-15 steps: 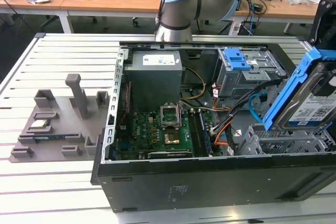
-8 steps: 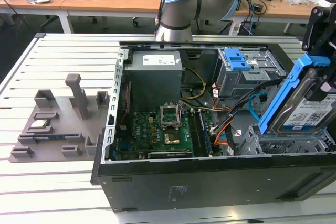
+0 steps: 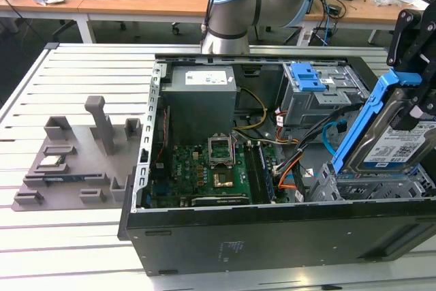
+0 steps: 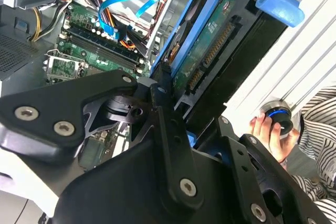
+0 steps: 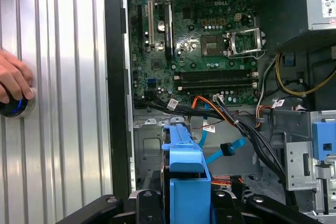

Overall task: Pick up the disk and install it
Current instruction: 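Pick up the disk, then insert the disk into the insertion slot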

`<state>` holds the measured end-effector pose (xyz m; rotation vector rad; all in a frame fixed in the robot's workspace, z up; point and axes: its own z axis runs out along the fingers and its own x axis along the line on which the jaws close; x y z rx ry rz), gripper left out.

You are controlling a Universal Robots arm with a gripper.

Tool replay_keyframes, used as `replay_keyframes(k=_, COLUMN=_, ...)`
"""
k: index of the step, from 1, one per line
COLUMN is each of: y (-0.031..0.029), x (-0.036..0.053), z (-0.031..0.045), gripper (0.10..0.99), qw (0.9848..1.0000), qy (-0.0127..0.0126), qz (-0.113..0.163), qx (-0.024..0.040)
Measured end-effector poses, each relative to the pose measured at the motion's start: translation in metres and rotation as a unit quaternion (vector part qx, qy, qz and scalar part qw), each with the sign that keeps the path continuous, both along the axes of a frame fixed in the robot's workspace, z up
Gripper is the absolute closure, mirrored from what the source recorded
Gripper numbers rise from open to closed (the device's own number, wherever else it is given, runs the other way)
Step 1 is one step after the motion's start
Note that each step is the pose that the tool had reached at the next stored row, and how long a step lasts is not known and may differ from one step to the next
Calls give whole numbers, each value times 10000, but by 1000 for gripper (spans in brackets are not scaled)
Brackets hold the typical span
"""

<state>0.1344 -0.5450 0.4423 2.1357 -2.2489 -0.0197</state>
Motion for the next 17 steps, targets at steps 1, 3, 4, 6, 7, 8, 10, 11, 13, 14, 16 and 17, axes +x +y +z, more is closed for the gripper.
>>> replay_keyframes(k=1, y=0, x=0, z=0, gripper=722, qw=10000, qy=0, qz=0, qx=0)
replay_keyframes(k=3, y=1, x=0, z=0, gripper=722, qw=10000, qy=0, qz=0, qx=0)
replay_keyframes(k=4, y=1, x=0, z=-1, gripper=722, qw=10000, qy=0, qz=0, qx=0)
replay_keyframes(k=6, y=1, x=0, z=-1, gripper=722, qw=10000, qy=0, qz=0, qx=0)
replay_keyframes(k=7, y=1, x=0, z=-1, gripper=722, qw=10000, qy=0, qz=0, qx=0)
replay_keyframes(k=8, y=1, x=0, z=-1, gripper=722, qw=10000, qy=0, qz=0, qx=0)
replay_keyframes(k=10, y=2, x=0, z=-1, gripper=722, qw=10000, qy=0, qz=0, qx=0)
replay_keyframes(k=11, y=3, x=-1, z=-14, gripper=722, qw=10000, qy=0, qz=0, qx=0)
replay_keyframes(k=13, y=4, x=-3, z=-44, gripper=722, qw=10000, qy=0, qz=0, qx=0)
replay_keyframes(k=14, y=25, x=-3, z=-50, gripper=722, qw=10000, qy=0, qz=0, qx=0)
replay_keyframes(k=16, y=69, x=-3, z=-54, gripper=722, qw=10000, qy=0, qz=-1, qx=0)
replay_keyframes(k=17, y=79, x=2, z=-62, gripper=722, qw=10000, qy=0, qz=1, qx=-5)
